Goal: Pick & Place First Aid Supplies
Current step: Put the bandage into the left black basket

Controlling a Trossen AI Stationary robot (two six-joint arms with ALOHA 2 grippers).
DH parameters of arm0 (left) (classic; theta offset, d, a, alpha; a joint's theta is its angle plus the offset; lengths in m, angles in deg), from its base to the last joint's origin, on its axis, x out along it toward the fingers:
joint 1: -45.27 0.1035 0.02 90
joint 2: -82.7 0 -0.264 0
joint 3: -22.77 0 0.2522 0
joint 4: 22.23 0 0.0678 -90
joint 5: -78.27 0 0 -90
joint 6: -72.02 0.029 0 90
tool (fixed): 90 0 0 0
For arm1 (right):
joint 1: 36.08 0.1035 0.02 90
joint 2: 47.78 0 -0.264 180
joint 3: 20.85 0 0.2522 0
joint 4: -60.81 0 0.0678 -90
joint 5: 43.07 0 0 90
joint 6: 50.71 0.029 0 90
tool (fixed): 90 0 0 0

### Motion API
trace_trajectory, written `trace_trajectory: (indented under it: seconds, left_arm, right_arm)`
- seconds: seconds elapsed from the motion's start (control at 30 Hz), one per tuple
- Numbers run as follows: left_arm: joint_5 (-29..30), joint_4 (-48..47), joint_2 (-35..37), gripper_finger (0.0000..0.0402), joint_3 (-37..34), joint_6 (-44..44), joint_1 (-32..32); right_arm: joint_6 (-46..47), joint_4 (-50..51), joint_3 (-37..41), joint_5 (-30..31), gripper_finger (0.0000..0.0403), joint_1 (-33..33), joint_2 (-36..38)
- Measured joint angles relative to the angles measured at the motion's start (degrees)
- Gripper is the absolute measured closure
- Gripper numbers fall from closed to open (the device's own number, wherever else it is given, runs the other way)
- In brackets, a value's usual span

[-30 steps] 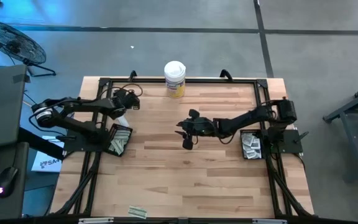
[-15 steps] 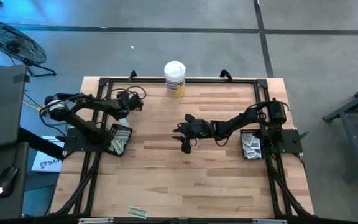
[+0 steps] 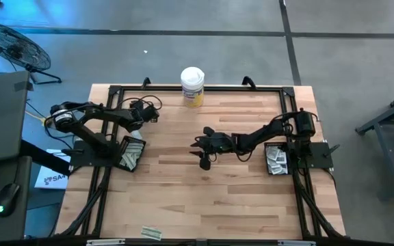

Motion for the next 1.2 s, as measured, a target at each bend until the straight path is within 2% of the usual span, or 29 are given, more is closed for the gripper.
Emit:
trace_trajectory:
  seconds: [0.17, 0.33, 0.57, 0.8, 0.93, 1.13, 1.2]
  left_arm:
    - [-1.5, -1.4, 2.4, 0.0399, -0.2, 1.2, -1.6]
    - [-6.6, -7.5, 9.9, 0.04, 0.9, 3.1, -6.5]
    - [-2.7, -20.4, 22.1, 0.0401, 7.7, 6.2, -17.8]
    - [-4.4, -34.3, 31.0, 0.0401, 15.9, 7.6, -31.8]
    - [-6.6, -43.0, 33.7, 0.0401, 18.3, 2.3, -40.1]
    - [-6.9, -56.6, 34.4, 0.0401, 18.6, -13.5, -51.1]
    - [-6.7, -58.5, 34.0, 0.0401, 17.6, -18.1, -54.3]
  right_arm:
    - [-0.1, 0.0, 0.0, -0.1, 0.0265, 1.2, 0.0]
    - [-0.2, 0.0, 0.0, 0.0, 0.0265, 1.7, 0.0]
    - [-0.1, 0.0, 0.0, 0.4, 0.0265, 2.9, 0.0]
    - [-1.1, 0.0, 0.0, 2.2, 0.0265, 4.1, 0.0]
    - [-1.3, -0.3, 0.0, 3.5, 0.0265, 4.1, 0.0]
    - [-1.3, -0.5, 0.0, 3.7, 0.0265, 3.9, 0.0]
    - [-1.2, -0.5, 0.0, 3.7, 0.0265, 3.8, 0.0]
